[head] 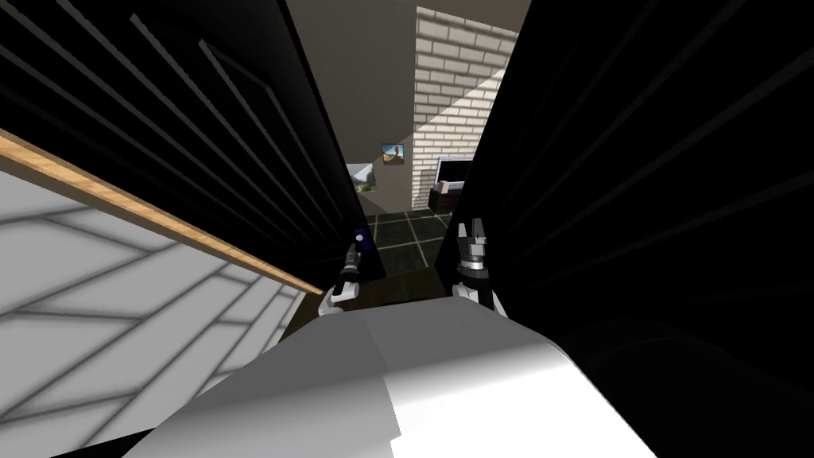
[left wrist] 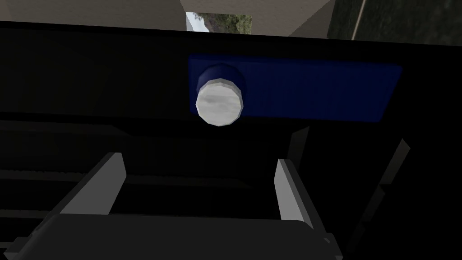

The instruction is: Pull the door open

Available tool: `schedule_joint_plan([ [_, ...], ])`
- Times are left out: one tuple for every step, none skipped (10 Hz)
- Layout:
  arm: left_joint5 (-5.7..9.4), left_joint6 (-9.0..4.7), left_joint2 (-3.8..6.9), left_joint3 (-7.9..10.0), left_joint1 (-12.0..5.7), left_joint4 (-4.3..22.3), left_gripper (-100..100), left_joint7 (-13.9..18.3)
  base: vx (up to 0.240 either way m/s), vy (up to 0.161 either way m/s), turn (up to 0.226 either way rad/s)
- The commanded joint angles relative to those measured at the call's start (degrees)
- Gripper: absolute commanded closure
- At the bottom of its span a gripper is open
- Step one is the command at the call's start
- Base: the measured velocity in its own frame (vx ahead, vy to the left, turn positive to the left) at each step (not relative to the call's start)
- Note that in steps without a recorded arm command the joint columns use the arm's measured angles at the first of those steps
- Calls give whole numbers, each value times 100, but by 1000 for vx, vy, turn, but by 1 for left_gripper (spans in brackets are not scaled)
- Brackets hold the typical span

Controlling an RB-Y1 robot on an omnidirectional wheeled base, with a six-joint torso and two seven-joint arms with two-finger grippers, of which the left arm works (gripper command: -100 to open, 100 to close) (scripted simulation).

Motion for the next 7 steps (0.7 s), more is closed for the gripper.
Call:
schedule_joint_plan([
  [80,-53,193,115,-21,119,-100,129,208,-63,-153],
  [130,-95,311,193,-33,208,-100,203,224,-36,-150],
  [154,-116,369,231,-39,252,-100,239,182,-23,-100],
  [201,-156,480,304,-50,336,-100,309,136,-25,-122],
  [257,-204,614,392,-64,437,-100,393,172,-23,-187],
  [257,-204,614,392,-64,437,-100,393,156,-4,-59],
  [250,-139,597,379,-42,353,-100,384,59,1,2],
])
